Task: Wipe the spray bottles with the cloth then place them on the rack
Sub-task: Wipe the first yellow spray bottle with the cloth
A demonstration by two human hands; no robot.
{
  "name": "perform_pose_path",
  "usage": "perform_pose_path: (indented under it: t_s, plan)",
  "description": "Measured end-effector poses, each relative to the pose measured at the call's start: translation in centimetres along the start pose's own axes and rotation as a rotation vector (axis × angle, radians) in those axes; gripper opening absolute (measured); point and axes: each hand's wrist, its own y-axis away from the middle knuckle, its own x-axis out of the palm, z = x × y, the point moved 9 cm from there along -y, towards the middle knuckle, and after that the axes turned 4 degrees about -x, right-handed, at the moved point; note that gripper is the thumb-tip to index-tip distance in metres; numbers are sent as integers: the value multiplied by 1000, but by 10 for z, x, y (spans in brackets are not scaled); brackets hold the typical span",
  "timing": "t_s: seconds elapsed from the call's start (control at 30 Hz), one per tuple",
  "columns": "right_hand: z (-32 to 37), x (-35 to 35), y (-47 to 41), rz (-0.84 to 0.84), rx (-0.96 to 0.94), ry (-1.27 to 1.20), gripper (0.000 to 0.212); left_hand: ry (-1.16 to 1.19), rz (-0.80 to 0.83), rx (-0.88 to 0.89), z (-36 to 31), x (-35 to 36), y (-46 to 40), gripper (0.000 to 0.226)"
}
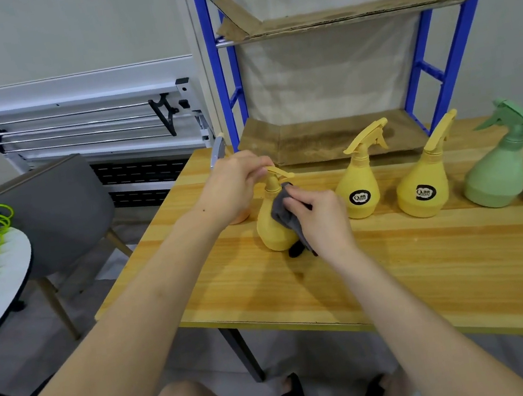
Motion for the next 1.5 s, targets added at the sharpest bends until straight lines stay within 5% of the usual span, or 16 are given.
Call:
perform_pose_path:
  t_s: [0.5, 0.7, 0.8, 0.9, 1.07, 1.33, 1.5]
  plan:
    - [-52, 1, 27, 113, 166, 60, 36, -34, 17, 4, 6, 0, 3, 25]
    - [-48, -9, 28, 16, 172, 6, 31, -137, -272, -79, 7, -18, 25, 45]
    - [-40, -19, 24, -51, 104, 3, 28, 42, -450, -147, 7, -21, 61, 27]
    - [-30, -20, 14, -67, 35, -7, 25, 190, -405, -263, 16, 5, 83, 11]
    - [-7, -12, -5, -49, -66, -52, 21, 254, -343, -345, 31, 38, 80, 20]
    - [-18, 13, -4, 198, -36, -93, 35, 244, -324, -360, 34, 40, 65, 16]
    - [-46, 19, 20, 234, 26, 50, 30, 261, -322, -476, 43, 40, 63, 34]
